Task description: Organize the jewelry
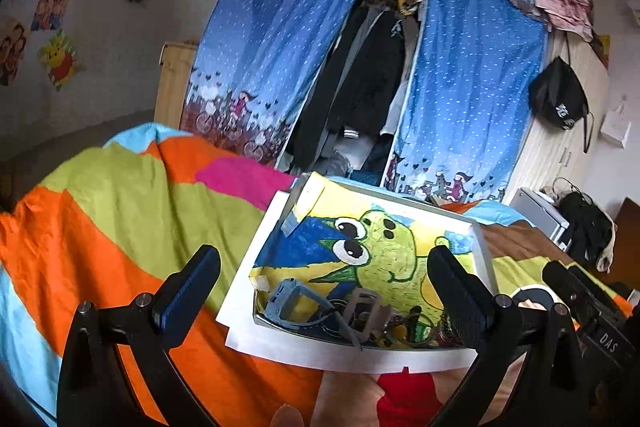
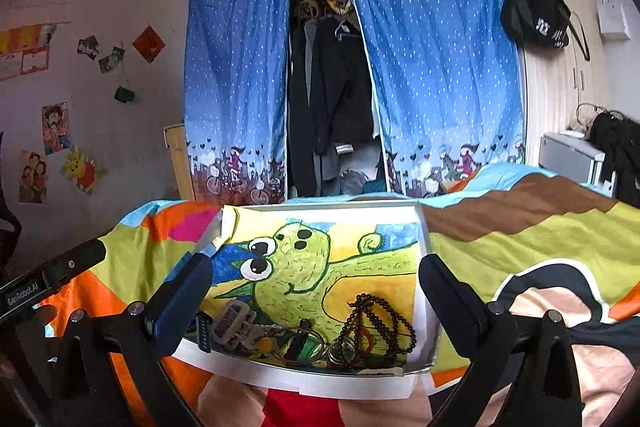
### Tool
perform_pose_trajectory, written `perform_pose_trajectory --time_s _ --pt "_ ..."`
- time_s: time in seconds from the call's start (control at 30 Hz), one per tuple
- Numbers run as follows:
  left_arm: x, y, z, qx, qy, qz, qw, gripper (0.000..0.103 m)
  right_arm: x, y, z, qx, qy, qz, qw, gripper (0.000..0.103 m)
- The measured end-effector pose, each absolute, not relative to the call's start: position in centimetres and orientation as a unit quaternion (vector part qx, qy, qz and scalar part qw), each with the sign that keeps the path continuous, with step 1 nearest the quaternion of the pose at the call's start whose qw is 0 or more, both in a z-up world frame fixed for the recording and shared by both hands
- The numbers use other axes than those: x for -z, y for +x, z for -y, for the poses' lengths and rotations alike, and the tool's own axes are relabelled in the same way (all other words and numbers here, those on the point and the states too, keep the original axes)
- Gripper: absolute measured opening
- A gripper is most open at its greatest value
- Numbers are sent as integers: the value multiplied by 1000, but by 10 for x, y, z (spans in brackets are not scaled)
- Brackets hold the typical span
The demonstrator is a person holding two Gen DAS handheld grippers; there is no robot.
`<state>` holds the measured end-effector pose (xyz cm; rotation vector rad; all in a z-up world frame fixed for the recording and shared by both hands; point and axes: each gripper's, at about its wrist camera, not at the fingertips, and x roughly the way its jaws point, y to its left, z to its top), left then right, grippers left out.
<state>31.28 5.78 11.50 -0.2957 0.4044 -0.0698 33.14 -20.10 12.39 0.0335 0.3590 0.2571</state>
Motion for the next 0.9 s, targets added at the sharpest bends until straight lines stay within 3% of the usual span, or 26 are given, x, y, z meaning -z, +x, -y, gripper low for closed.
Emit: perform_pose_trajectory --time_s 0.4,0.9 --pt "-133 257 -33 51 -99 -184 977 102 -144 266 214 -113 12 -130 985 103" --pt "-135 176 -18 49 -69 -205 975 102 -143 187 226 -105 22 -137 985 103"
